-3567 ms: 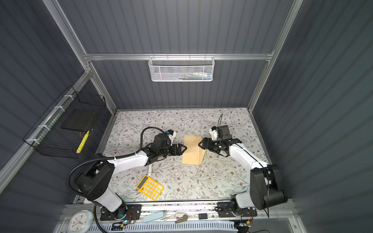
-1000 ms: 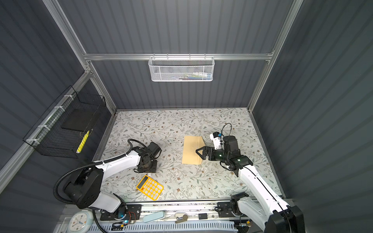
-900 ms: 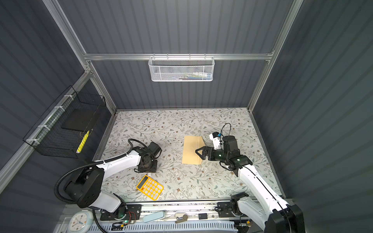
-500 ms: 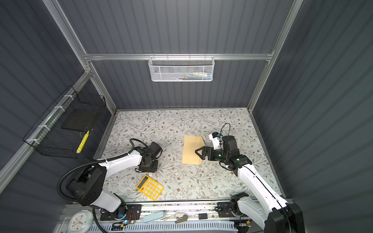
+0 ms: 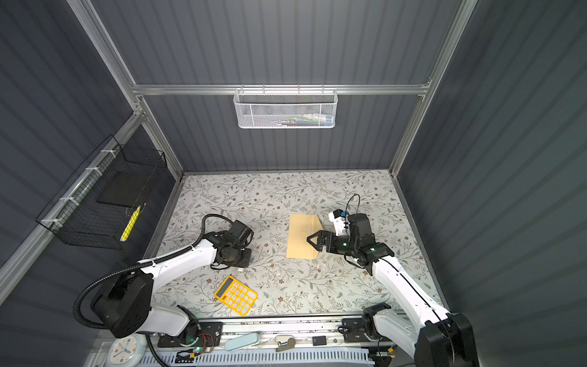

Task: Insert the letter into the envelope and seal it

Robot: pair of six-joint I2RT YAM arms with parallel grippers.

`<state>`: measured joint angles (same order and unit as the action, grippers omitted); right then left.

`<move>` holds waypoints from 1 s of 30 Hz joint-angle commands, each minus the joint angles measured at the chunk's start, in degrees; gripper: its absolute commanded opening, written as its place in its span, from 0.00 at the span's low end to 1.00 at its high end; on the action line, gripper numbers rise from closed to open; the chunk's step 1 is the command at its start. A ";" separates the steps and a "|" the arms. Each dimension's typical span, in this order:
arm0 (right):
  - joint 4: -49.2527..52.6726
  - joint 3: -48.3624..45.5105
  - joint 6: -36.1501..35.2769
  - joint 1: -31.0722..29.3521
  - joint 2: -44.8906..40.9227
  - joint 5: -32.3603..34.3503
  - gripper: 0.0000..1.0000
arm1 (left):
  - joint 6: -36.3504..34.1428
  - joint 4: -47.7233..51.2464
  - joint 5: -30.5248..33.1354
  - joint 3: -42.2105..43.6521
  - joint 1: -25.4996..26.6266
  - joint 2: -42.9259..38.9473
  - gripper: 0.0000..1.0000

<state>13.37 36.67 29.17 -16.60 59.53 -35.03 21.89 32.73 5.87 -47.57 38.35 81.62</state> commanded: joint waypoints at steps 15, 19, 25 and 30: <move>-12.00 1.04 11.61 -2.13 4.17 -9.97 0.95 | -11.98 -14.73 -7.02 -0.65 6.98 -7.22 0.10; -14.21 2.39 12.54 -5.68 9.05 -9.22 0.89 | -13.85 -16.71 -9.78 0.02 8.16 -7.88 0.09; -16.22 5.49 13.53 -9.47 14.62 -8.95 0.79 | -15.03 -16.52 -11.28 -0.34 9.10 -7.35 0.09; -17.80 8.24 14.41 -11.79 18.09 -8.54 0.71 | -15.18 -16.65 -11.60 -0.52 9.59 -6.77 0.08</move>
<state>-1.80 42.76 42.92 -27.59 76.58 -43.38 8.10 16.67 -4.54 -48.21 47.59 75.11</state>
